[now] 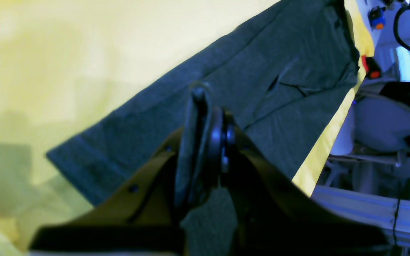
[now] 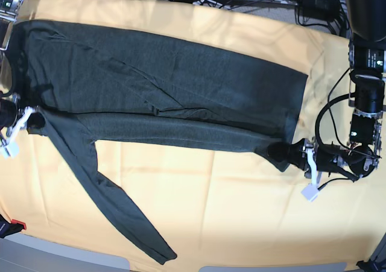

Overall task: Fold the T-shirt properly
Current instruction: 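Lift the hem with both grippers and fold it toward the collar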

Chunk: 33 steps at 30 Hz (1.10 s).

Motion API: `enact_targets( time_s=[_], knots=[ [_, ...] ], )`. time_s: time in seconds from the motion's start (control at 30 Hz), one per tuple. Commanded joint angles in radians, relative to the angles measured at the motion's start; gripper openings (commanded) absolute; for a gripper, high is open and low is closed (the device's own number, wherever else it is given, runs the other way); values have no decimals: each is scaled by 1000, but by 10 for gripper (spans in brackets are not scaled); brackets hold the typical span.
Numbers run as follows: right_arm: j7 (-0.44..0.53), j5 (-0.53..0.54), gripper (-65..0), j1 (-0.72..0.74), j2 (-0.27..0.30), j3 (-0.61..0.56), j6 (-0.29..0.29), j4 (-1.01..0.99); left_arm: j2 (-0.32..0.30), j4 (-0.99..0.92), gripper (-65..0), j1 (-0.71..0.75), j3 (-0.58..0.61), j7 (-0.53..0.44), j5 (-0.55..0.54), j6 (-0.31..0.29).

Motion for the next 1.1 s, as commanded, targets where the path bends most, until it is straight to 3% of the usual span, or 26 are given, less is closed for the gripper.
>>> enact_targets(
  time_s=[0.0, 0.5, 1.07],
  knots=[
    [14, -8, -650, 19, 29, 7, 1, 15, -19, 30, -650, -33, -10, 1, -25, -8],
    [47, -51, -650, 14, 32, 7, 1, 15, -76, 76, -650, -33, -10, 1, -25, -8],
    [11, -47, -650, 14, 46, 7, 1, 16, -83, 75, -650, 67, -10, 1, -25, 24]
  ],
)
